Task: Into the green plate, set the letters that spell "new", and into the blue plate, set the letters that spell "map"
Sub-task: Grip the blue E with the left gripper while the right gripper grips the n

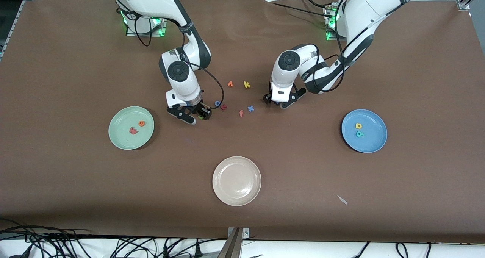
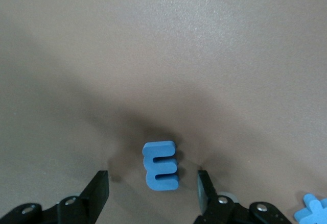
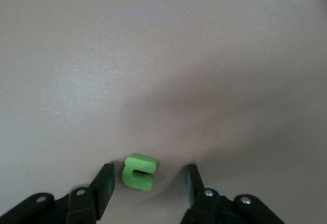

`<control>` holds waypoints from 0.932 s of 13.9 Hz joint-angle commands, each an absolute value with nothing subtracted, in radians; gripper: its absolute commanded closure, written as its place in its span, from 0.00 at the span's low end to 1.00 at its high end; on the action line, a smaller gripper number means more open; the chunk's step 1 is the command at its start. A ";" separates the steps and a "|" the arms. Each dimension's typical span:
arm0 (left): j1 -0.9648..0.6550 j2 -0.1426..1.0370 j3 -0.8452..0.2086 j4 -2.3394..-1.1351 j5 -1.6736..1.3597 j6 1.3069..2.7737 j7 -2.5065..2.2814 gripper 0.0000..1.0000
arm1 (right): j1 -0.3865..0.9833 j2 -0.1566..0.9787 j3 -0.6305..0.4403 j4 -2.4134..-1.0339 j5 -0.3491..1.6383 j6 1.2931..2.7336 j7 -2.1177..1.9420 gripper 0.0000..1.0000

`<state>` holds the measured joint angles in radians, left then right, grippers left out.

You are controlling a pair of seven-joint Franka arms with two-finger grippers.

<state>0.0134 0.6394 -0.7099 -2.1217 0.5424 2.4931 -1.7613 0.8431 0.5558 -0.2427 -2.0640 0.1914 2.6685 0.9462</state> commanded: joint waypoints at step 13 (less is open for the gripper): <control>0.049 0.652 -0.683 -1.916 0.494 2.209 -1.498 1.00 | 0.856 0.479 -0.383 -2.004 0.176 2.450 0.735 0.80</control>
<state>0.0243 0.6390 -0.6781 -1.9996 0.5578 2.3053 -1.6437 0.8496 0.5385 -0.3315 -2.0288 0.1869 2.5735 0.8171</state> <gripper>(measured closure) 0.722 0.736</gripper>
